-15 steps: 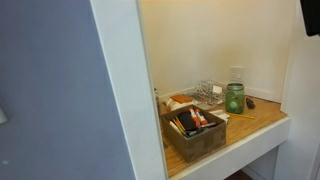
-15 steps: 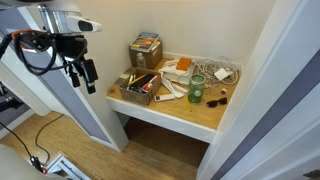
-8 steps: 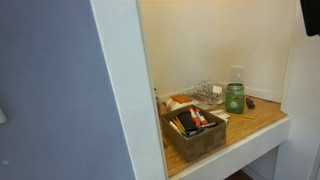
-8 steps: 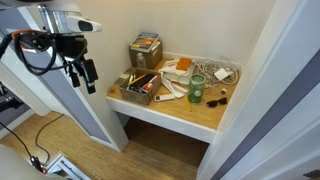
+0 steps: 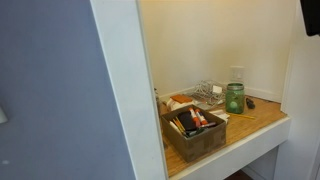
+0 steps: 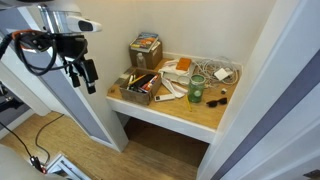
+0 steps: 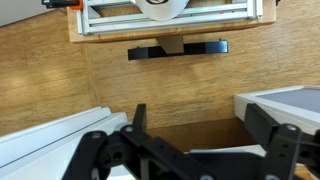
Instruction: Press a button on the white remote controller on the worktop
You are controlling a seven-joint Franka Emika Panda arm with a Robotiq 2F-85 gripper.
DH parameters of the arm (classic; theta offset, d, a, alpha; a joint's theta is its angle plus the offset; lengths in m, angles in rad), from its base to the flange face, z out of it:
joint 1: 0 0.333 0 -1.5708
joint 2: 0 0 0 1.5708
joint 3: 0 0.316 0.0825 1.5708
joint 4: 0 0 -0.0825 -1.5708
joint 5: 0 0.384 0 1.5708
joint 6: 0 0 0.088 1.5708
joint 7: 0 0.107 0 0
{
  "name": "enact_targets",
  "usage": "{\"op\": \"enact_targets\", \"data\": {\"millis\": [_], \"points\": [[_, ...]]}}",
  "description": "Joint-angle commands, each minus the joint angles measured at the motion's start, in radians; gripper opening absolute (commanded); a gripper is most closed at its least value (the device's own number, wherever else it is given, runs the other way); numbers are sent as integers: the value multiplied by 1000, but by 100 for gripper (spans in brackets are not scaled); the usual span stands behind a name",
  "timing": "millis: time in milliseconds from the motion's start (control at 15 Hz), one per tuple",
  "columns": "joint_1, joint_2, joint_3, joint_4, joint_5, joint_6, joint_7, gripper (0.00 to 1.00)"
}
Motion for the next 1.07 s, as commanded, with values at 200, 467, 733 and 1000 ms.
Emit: {"op": "enact_targets", "data": {"millis": [200, 467, 733, 1000], "points": [[-30, 193, -88, 96, 28, 44, -21, 100], [-41, 388, -146, 197, 114, 162, -17, 100], [-30, 601, -164, 361, 237, 254, -11, 100], [-34, 760, -168, 480, 316, 385, 7, 68]]}}
